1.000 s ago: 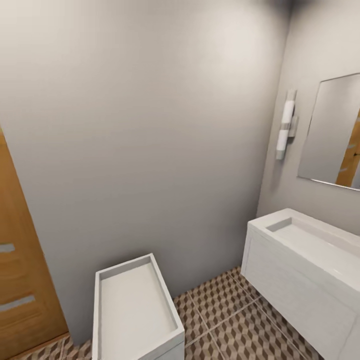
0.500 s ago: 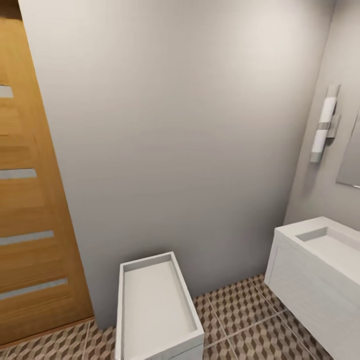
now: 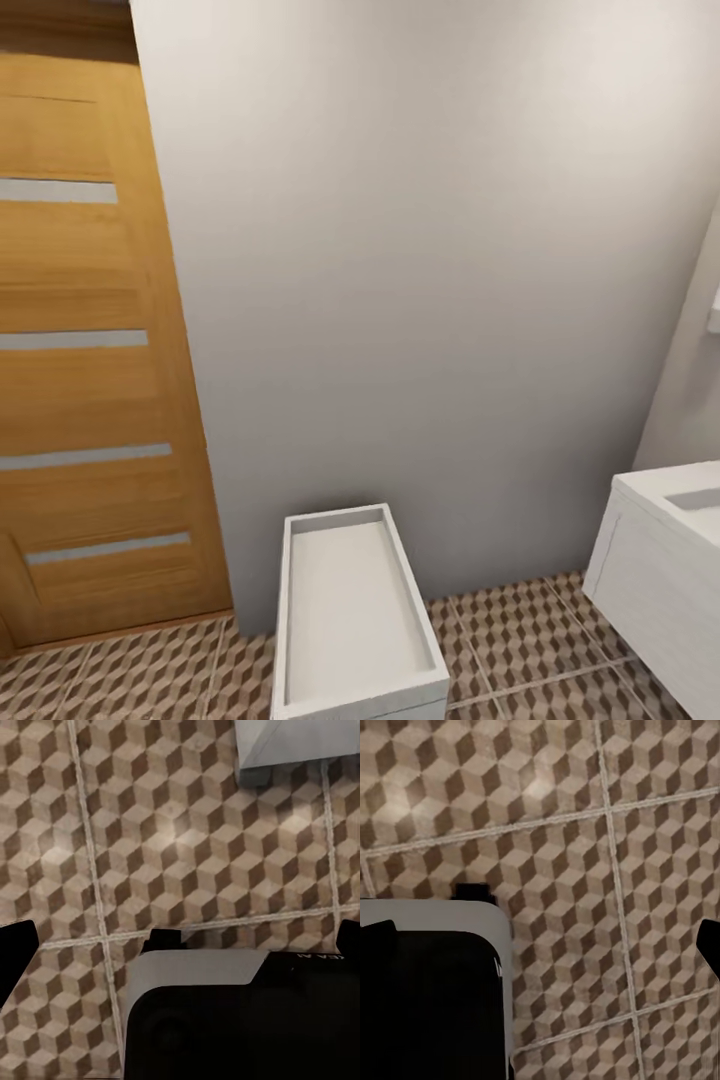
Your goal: Take the four mousetraps from the cabinet in the bathroom and place them on the bathroom floor. Make sure all four end up on the same floor surface, and ensure that at least two of them are either under or directly next to the same bathroom sink.
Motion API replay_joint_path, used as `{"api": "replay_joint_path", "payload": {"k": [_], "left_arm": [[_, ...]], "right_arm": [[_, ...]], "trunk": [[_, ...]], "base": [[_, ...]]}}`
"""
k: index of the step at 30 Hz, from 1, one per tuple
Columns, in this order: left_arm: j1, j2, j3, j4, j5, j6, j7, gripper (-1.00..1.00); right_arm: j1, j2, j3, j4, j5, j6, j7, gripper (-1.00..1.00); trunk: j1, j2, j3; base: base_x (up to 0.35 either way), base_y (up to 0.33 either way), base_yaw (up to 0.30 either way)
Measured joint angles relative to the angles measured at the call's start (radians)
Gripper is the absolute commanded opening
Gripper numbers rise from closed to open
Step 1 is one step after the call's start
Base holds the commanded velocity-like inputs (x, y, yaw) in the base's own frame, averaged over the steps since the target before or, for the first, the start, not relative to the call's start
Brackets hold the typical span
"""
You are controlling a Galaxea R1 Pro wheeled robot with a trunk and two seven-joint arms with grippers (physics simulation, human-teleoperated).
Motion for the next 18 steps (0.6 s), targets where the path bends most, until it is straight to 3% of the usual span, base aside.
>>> {"api": "replay_joint_path", "payload": {"k": [18], "left_arm": [[0.000,0.000,0.000,0.000,0.000,0.000,0.000,1.00]], "right_arm": [[0.000,-0.001,0.000,0.000,0.000,0.000,0.000,1.00]], "trunk": [[0.000,0.000,0.000]], "base": [[0.000,0.000,0.300]]}}
